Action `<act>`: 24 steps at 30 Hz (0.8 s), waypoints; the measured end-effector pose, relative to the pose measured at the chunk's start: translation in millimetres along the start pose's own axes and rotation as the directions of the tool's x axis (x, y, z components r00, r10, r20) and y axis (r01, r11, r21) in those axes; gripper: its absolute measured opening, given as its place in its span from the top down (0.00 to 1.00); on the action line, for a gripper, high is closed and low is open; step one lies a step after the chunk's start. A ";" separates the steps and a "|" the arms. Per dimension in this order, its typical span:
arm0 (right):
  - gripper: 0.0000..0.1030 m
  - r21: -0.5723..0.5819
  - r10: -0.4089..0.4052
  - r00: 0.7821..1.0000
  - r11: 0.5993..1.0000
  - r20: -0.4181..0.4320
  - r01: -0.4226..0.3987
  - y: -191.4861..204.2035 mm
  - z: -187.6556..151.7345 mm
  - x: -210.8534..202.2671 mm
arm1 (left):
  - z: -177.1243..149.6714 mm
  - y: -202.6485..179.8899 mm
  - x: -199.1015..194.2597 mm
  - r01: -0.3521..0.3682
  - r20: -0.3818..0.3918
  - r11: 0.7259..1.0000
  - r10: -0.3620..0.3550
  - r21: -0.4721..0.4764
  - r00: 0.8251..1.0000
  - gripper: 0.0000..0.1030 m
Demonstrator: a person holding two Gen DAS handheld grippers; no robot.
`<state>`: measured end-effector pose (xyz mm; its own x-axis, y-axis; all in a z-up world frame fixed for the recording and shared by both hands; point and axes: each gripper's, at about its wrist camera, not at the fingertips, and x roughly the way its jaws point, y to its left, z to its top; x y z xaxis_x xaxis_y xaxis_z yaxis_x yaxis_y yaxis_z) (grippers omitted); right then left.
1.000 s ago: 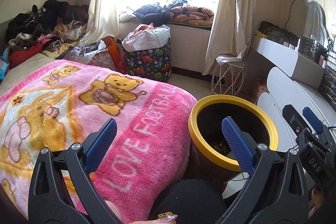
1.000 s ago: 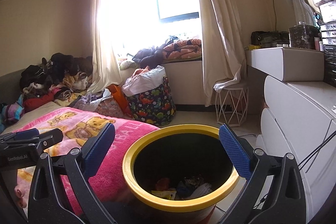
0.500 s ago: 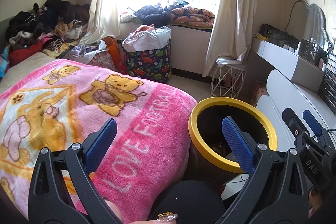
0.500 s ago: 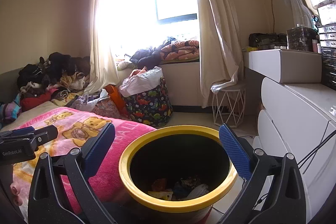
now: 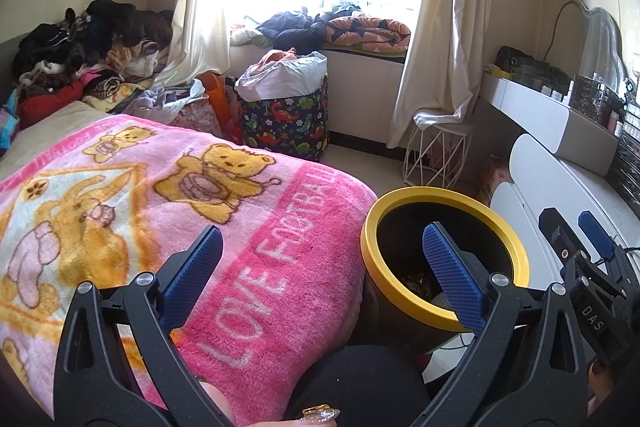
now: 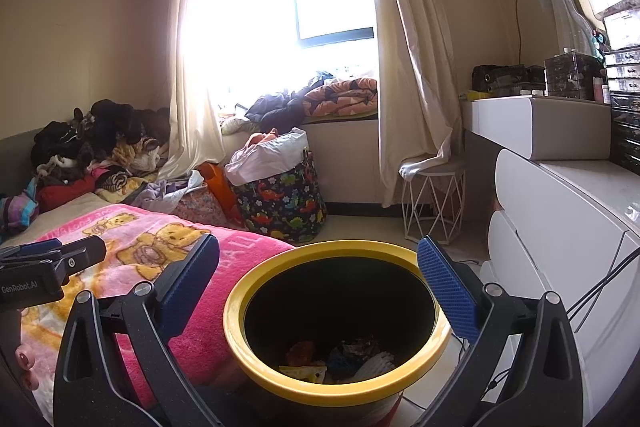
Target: Collect trash
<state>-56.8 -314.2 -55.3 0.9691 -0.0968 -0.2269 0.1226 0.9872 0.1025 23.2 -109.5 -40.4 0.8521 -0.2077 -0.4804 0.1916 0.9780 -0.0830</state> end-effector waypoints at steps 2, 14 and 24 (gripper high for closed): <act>0.06 0.002 0.001 1.000 1.000 0.001 -0.001 -0.2 0.1 0.2 | 0.2 0.8 -1.0 0.000 0.001 1.000 0.000 0.000 1.000 0.11; 0.06 0.004 0.000 1.000 1.000 -0.004 0.000 -3.1 0.1 0.9 | 1.5 0.9 -2.2 -0.001 0.005 1.000 0.001 0.001 1.000 0.11; 0.06 0.003 -0.001 1.000 1.000 -0.002 0.001 -4.1 0.6 1.1 | 3.3 2.5 -3.4 -0.004 0.003 1.000 0.004 -0.001 1.000 0.11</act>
<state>-56.0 -318.4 -55.5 0.9686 -0.0972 -0.2288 0.1239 0.9867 0.1055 22.5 -106.4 -36.1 0.8546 -0.2034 -0.4777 0.1872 0.9789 -0.0819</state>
